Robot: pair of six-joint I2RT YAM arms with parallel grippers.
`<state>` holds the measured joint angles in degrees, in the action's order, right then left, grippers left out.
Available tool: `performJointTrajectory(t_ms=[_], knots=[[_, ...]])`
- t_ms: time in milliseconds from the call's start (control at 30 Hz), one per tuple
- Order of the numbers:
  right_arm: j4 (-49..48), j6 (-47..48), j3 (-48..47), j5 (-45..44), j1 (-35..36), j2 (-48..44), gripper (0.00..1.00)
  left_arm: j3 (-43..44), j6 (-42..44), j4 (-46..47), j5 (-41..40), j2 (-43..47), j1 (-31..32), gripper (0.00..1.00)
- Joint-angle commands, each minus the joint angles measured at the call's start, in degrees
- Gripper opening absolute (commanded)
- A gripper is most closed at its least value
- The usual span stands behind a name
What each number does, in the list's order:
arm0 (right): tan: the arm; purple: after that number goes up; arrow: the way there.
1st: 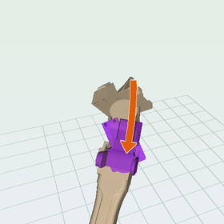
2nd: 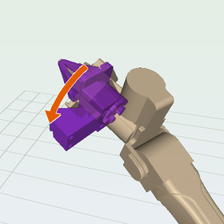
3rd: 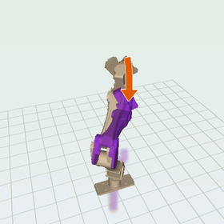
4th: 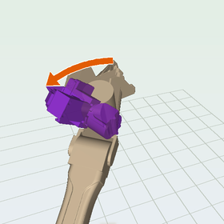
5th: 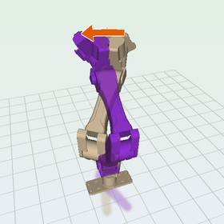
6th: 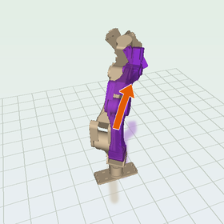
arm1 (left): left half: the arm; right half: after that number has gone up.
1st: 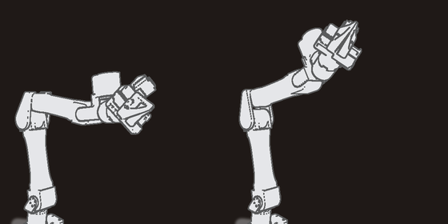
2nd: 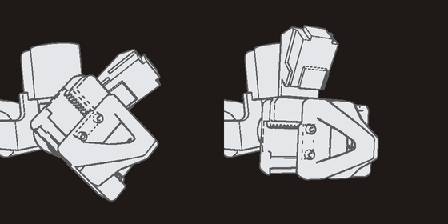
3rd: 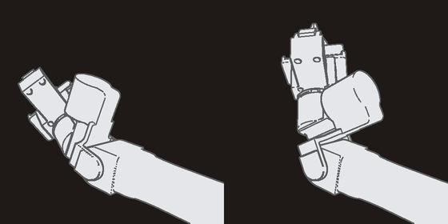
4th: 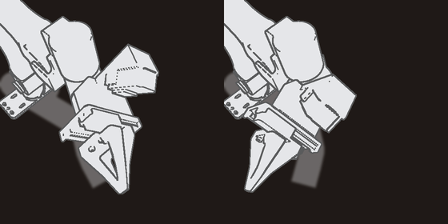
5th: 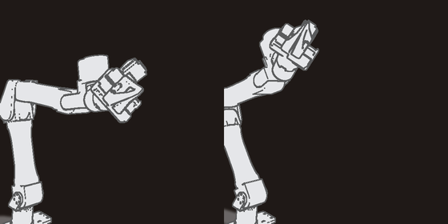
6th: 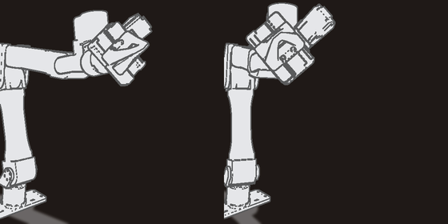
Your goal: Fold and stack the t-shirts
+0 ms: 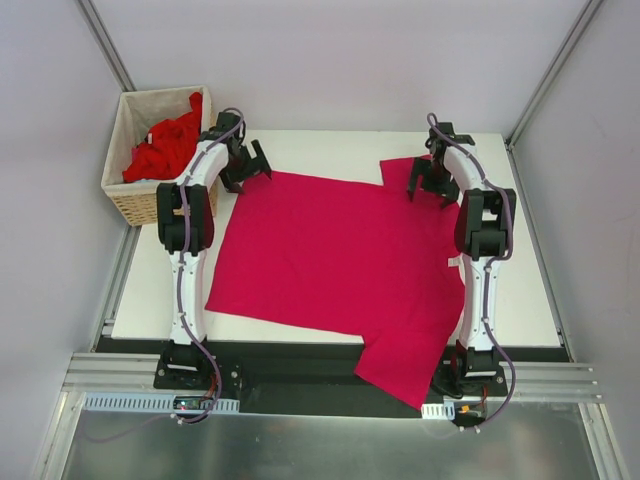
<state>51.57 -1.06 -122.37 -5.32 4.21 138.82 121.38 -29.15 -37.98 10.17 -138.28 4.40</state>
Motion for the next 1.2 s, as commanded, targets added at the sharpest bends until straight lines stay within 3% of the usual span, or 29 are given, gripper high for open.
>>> performJointTrajectory(t_ms=[0, 200, 533, 867, 1000, 1167], knots=[[2.04, -1.66, -4.88, 3.2, -0.95, 3.11, 0.96, 3.07, -0.65, -3.95, -2.44, -1.91, -0.54, 0.99], [2.22, -3.42, -12.01, 8.82, -2.18, 6.98, 0.96, 5.09, -1.0, -4.12, -2.44, -2.96, -0.89, 0.99], [-3.49, -10.36, -16.15, 18.15, -5.34, 11.29, 0.96, 9.04, -2.32, -1.93, 0.9, -2.79, -1.06, 0.99], [-17.27, -19.15, -18.08, 25.8, -8.6, 13.14, 0.96, 16.78, -4.51, 4.92, 6.42, -5.69, -2.03, 0.99], [-20.1, -16.7, -13.27, 25.1, -8.69, 6.66, 0.96, 15.74, -3.99, 7.3, 11.18, -2.97, -1.94, 0.99], [-23.89, -11.53, 6.33, 21.5, -7.02, -13.96, 0.96, 3.97, -2.06, 8.27, 11.71, 11.69, -0.19, 0.99]])
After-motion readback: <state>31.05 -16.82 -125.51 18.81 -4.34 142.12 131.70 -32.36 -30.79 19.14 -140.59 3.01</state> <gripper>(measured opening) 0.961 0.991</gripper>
